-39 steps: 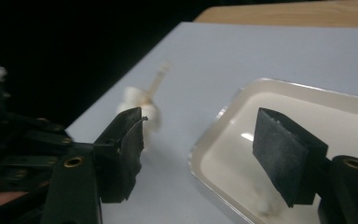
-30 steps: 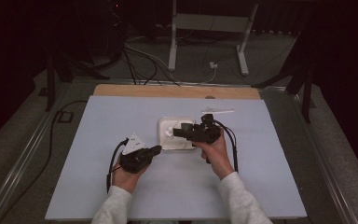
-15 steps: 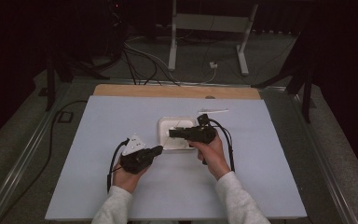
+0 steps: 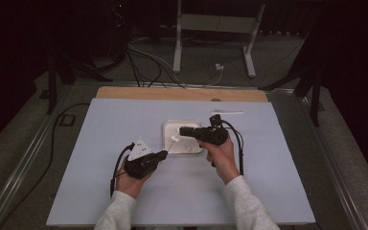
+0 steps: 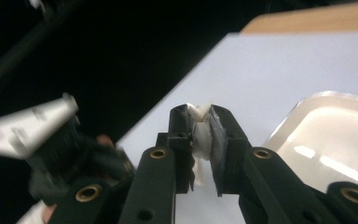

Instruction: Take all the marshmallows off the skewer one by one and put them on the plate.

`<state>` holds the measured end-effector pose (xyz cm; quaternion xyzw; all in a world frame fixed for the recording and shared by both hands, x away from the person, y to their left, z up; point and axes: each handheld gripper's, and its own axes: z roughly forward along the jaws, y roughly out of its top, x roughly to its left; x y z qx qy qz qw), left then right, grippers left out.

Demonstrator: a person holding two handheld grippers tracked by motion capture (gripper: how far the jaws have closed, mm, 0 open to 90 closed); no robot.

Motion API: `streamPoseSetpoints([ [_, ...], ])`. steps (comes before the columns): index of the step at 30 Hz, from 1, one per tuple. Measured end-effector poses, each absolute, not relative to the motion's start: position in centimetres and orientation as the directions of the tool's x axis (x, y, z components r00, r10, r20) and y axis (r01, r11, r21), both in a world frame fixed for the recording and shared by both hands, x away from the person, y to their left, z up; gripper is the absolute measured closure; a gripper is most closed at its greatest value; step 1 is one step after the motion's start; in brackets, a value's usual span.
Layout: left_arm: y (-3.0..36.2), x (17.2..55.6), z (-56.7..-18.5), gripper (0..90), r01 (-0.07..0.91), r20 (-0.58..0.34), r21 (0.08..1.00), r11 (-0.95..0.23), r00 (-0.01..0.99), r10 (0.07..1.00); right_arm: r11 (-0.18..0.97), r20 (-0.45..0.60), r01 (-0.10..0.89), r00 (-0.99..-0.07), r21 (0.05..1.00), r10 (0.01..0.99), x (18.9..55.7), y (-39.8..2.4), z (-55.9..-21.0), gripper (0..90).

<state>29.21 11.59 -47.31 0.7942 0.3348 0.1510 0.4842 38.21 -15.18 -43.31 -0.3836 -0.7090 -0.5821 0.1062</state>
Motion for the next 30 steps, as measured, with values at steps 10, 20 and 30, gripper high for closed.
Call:
streamPoseSetpoints([
  [10,11.6,29.2,-47.2,90.0,0.370,-0.081,0.876,-0.310,0.745,0.662,-0.019,0.593,0.655,-0.671,0.755,0.446,38.5,-16.7,-42.4,81.7],
  [20,11.5,29.1,-47.2,90.0,0.357,-0.043,0.871,-0.337,0.739,0.673,-0.032,0.570,0.634,-0.671,0.773,0.474,38.3,-16.4,-42.2,82.8],
  [30,12.1,29.3,-47.6,90.0,0.384,-0.048,0.859,-0.338,0.718,0.694,-0.116,0.576,0.610,-0.644,0.784,0.504,38.7,-19.0,-41.0,83.1],
])
